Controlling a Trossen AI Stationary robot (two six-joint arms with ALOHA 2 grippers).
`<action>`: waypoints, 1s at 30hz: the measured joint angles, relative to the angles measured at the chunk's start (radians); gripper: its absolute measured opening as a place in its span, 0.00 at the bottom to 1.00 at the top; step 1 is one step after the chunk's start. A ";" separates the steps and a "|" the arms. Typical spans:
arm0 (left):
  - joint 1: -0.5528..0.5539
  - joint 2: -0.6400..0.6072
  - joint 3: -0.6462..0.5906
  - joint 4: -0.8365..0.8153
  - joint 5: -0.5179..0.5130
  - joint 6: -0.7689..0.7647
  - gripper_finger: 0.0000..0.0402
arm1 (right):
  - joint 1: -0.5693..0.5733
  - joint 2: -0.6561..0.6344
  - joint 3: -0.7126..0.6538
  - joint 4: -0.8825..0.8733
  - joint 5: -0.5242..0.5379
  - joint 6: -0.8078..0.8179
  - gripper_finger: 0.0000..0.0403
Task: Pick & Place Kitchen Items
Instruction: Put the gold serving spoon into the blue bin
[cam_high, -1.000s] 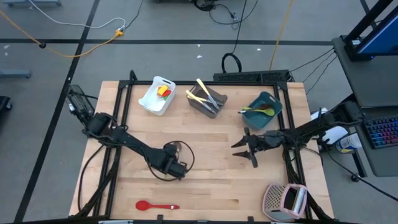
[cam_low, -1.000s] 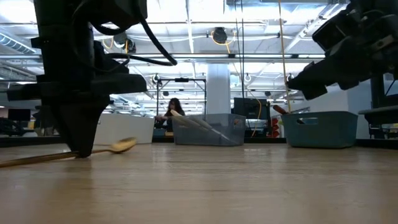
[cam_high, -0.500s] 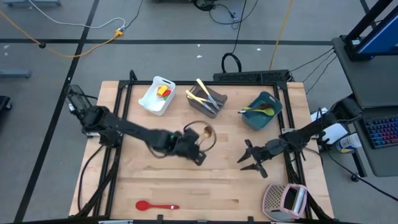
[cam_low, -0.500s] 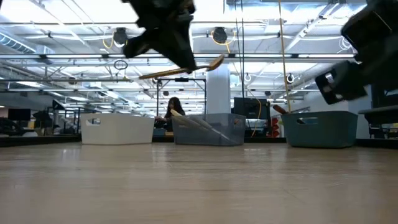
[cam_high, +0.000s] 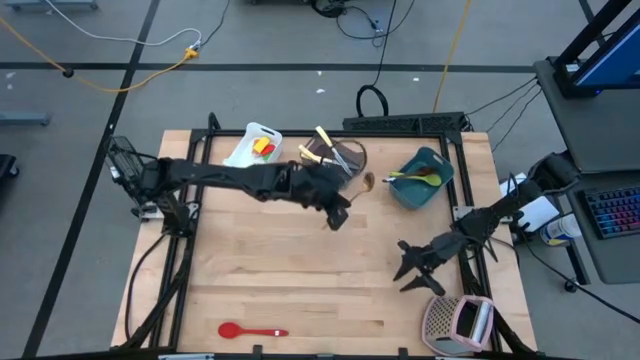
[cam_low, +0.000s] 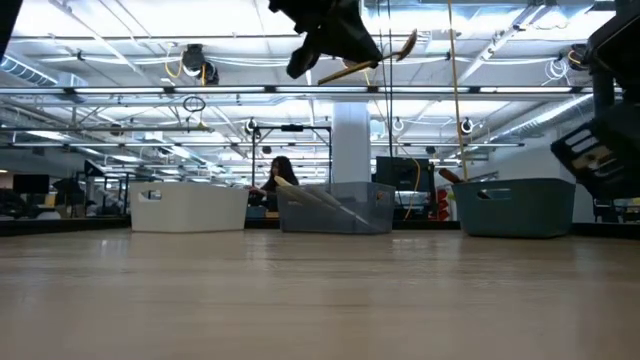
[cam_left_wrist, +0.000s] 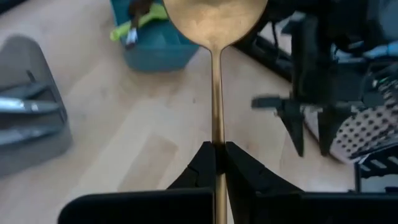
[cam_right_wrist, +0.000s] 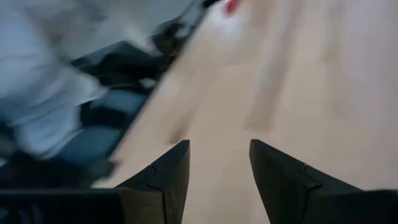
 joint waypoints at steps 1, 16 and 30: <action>0.014 -0.001 0.006 0.002 0.016 0.009 0.02 | 0.007 0.000 0.000 0.005 -0.034 0.012 0.40; 0.013 -0.001 0.013 0.090 0.053 0.163 0.02 | -0.049 0.000 0.000 0.404 0.853 -0.390 0.40; -0.046 -0.002 0.013 0.289 -0.035 0.232 0.03 | -0.334 0.164 0.189 0.600 0.378 -0.342 0.40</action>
